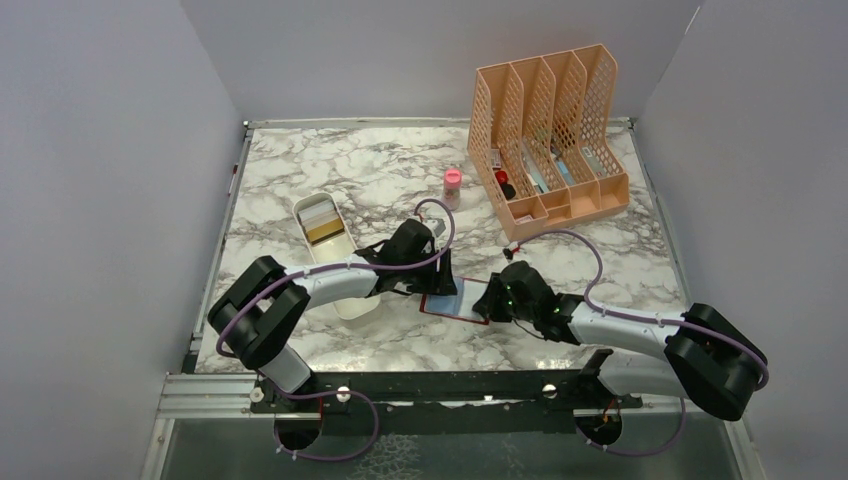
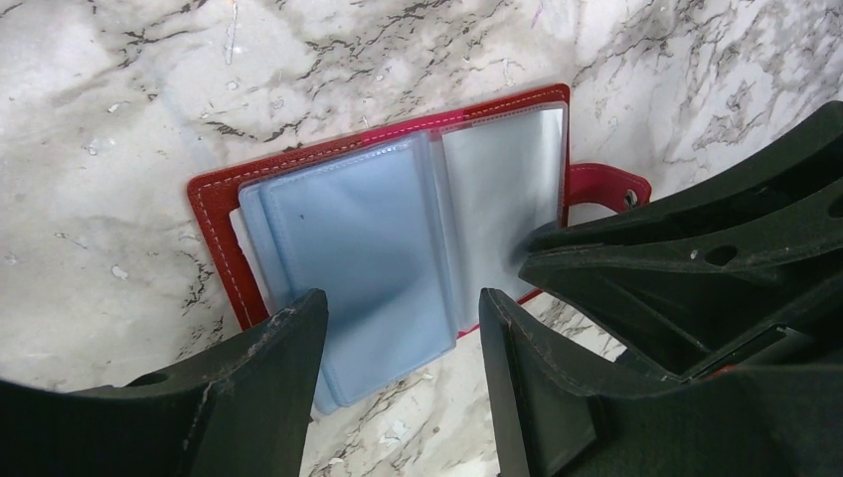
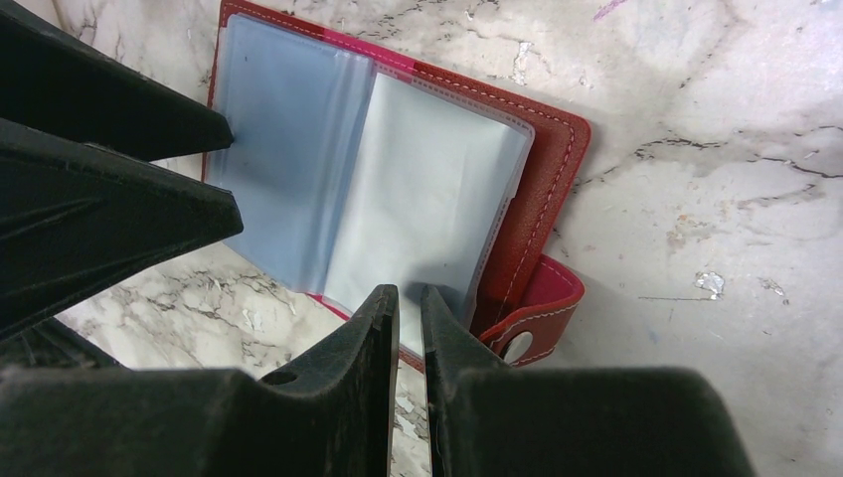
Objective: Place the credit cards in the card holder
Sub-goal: Open the card holder at the center of the board.
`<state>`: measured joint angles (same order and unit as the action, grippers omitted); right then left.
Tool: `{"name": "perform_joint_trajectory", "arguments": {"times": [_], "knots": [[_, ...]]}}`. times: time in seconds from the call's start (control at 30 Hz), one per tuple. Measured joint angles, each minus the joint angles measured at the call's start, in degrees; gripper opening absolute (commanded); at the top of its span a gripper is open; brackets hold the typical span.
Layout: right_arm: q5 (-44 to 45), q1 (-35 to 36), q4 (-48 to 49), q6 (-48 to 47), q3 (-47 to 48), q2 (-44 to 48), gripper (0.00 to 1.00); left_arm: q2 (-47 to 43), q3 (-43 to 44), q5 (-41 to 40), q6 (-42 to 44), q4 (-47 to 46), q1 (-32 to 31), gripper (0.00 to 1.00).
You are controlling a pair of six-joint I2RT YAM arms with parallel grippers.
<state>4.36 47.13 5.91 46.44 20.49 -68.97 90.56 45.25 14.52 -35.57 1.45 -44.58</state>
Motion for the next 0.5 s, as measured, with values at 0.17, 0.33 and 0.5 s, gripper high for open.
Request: {"name": "perform_joint_trajectory", "arguments": {"times": [0.17,0.33,0.5], "knots": [[0.02,0.00,0.02,0.00,0.00,0.02,0.19,-0.20,0.02,-1.88,0.44,0.48,-0.04,0.63],[0.00,0.00,0.00,0.00,0.00,0.04,0.19,-0.24,0.04,-2.25,0.72,0.55,-0.07,0.63],[0.02,0.00,0.00,0.00,0.00,0.04,0.19,-0.37,0.11,-2.67,0.81,0.94,-0.07,0.63]]}}
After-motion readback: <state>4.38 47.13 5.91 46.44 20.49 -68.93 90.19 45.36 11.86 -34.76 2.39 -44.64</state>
